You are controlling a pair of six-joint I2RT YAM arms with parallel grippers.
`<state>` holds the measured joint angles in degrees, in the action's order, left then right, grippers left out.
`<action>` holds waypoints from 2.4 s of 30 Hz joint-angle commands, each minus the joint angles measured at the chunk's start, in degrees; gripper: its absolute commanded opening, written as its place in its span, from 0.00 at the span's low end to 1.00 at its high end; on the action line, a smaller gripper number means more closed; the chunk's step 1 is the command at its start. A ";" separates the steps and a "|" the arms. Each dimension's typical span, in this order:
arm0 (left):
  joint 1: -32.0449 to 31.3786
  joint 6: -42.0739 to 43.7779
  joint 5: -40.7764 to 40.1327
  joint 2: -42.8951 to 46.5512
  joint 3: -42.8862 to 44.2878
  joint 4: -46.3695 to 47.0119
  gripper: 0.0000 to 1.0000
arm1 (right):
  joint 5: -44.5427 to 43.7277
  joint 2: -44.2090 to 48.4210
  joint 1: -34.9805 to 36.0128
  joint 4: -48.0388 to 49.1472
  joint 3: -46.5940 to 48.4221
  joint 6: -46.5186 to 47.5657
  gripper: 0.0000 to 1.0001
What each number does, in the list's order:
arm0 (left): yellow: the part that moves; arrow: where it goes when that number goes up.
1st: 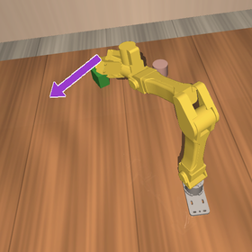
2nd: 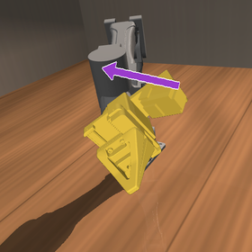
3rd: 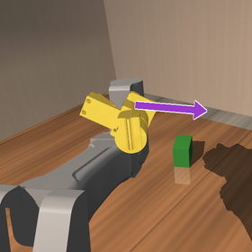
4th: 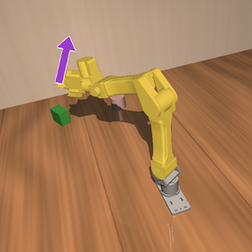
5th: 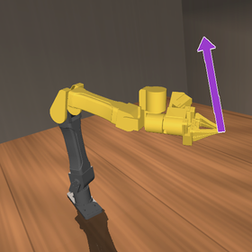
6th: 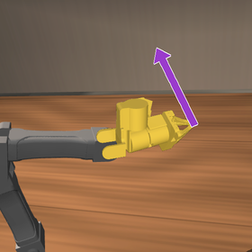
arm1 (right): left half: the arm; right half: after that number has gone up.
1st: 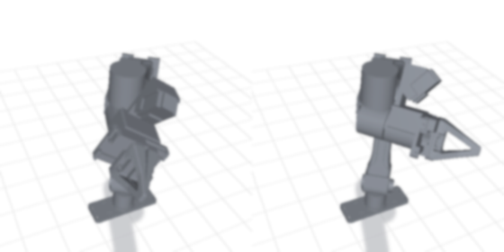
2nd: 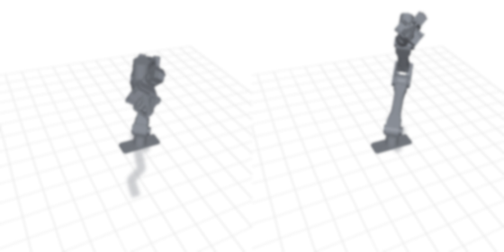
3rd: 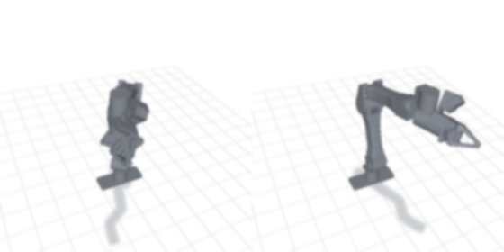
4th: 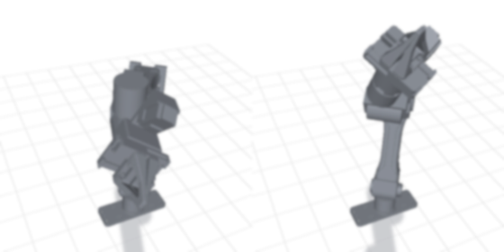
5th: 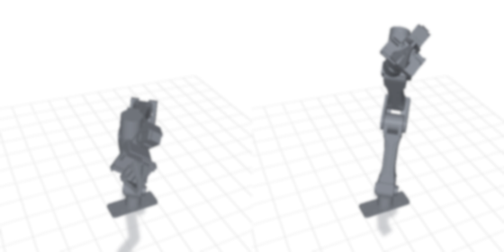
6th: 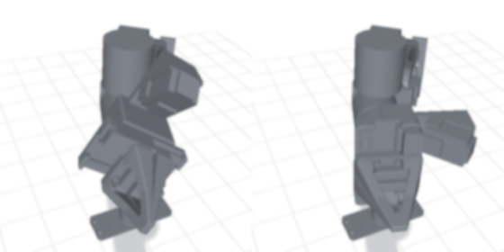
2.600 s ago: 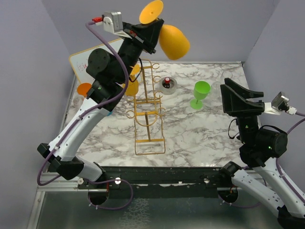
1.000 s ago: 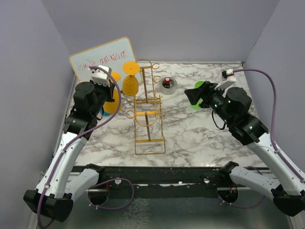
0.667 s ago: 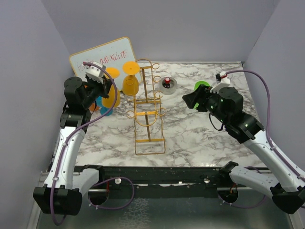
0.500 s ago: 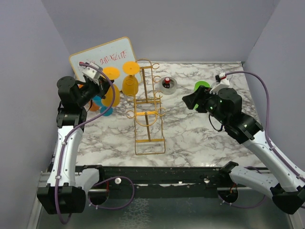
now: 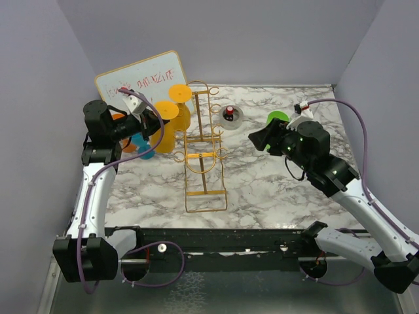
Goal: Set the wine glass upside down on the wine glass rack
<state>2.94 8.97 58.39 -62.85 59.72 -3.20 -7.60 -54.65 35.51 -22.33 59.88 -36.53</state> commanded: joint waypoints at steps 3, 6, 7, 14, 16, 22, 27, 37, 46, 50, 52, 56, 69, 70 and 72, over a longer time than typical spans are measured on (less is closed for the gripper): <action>0.14 -3.94 6.02 -1.34 -1.74 7.59 0.00 | 1.42 0.83 -0.04 1.86 -1.11 -1.37 0.69; 0.14 -4.93 5.73 -1.96 -2.04 8.98 0.00 | 1.44 1.12 -0.07 2.18 -1.38 -1.61 0.69; 0.14 -5.39 5.91 -2.19 -2.19 9.55 0.00 | 1.43 1.13 -0.04 2.24 -1.42 -1.61 0.69; 0.15 -6.97 6.22 -3.94 -2.05 12.00 0.00 | 1.65 1.37 -0.03 3.24 -1.88 -1.85 0.69; 0.21 -7.66 6.57 -4.33 -1.83 12.59 0.00 | 2.05 1.47 -0.09 3.91 -2.24 -1.96 0.69; -0.27 -8.73 7.54 -5.77 -1.48 15.15 0.00 | 2.23 1.40 -0.06 4.57 -2.62 -1.92 0.69; -1.40 -8.78 7.65 -6.40 -1.37 15.86 0.00 | 2.41 1.23 -0.03 5.20 -2.91 -1.87 0.69; -2.85 -8.75 6.34 -6.78 -2.20 15.86 0.00 | 2.32 2.19 -0.08 6.50 -3.92 -2.14 0.69; -2.85 -8.78 6.57 -6.87 -3.03 15.86 0.00 | 2.48 2.18 -0.07 6.77 -4.01 -2.16 0.69; -2.85 -8.70 5.46 -7.37 -3.06 15.86 0.00 | 2.50 2.19 -0.08 6.87 -3.91 -2.14 0.69; -4.41 -8.75 6.35 -7.59 -2.80 15.85 0.00 | 2.45 2.27 -0.07 6.94 -3.90 -2.03 0.69; -4.66 -8.71 7.65 -7.64 -2.90 15.86 0.00 | 2.32 2.23 -0.05 7.02 -4.14 -2.13 0.69; -4.87 -8.50 7.14 -6.59 -3.99 13.69 0.19 | 2.37 2.68 -0.07 7.12 -4.34 -2.29 0.69; -4.81 -7.56 6.92 -6.46 -3.80 12.52 0.21 | 2.25 3.01 -0.07 7.17 -4.50 -2.45 0.69; -4.83 -5.99 6.26 -6.17 -3.46 10.50 0.24 | 2.15 3.78 -0.08 7.64 -5.03 -2.82 0.69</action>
<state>-1.65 0.32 64.12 -70.24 56.45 11.11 -6.09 -52.75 35.51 -16.25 56.01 -38.33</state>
